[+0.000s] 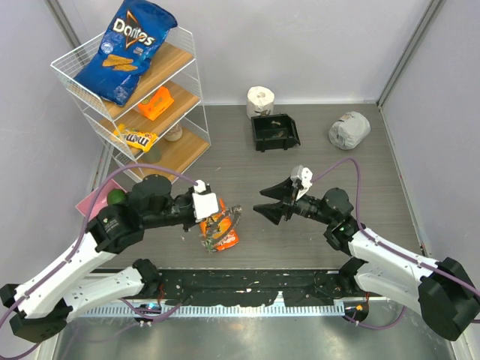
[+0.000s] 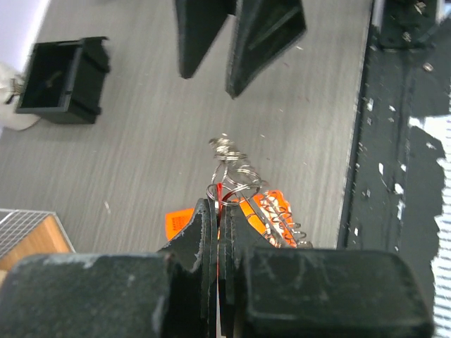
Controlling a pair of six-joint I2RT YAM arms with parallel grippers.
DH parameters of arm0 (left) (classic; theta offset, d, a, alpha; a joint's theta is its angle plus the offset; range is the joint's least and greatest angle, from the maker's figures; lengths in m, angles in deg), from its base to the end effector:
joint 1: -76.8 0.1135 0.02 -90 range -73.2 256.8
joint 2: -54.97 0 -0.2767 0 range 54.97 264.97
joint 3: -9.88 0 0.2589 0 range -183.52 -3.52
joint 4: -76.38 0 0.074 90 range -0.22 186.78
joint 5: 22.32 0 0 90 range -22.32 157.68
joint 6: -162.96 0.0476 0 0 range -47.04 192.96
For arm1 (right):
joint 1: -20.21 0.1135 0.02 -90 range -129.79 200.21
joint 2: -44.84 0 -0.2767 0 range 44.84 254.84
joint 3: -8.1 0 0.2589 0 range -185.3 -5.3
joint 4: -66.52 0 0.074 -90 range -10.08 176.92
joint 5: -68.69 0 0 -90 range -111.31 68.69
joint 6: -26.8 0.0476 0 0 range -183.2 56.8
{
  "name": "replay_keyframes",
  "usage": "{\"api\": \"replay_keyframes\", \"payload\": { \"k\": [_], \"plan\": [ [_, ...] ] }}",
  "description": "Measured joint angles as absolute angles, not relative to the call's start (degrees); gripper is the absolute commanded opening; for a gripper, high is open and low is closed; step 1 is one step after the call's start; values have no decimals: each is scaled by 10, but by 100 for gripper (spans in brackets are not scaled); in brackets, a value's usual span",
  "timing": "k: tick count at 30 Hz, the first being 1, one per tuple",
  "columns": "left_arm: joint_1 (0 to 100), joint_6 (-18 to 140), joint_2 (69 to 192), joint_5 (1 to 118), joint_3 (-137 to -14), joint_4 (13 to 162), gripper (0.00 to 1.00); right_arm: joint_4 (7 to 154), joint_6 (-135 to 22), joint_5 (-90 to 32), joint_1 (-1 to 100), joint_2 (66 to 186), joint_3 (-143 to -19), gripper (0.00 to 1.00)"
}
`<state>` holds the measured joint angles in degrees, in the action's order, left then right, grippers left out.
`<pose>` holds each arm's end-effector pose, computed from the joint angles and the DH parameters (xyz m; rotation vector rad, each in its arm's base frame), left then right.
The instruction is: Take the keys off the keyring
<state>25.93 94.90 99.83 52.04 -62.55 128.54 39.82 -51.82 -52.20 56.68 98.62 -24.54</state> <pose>0.0925 -0.1340 0.3786 1.3456 1.5239 -0.5941 0.1562 0.1458 0.2545 -0.7789 1.3778 1.0591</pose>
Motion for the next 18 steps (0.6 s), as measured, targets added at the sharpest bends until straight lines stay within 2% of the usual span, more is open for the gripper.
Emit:
{"api": "replay_keyframes", "payload": {
  "k": [5,11,18],
  "plan": [
    [259,1006,1040,485,-650,1338,0,399,-509,-586,567,986,-286,55],
    [259,1061,1096,478,-684,1368,0,433,-520,-650,569,1005,-386,50],
    [259,1096,1105,475,-693,1368,0,511,-565,-691,570,1064,-480,44]
  ]
}}
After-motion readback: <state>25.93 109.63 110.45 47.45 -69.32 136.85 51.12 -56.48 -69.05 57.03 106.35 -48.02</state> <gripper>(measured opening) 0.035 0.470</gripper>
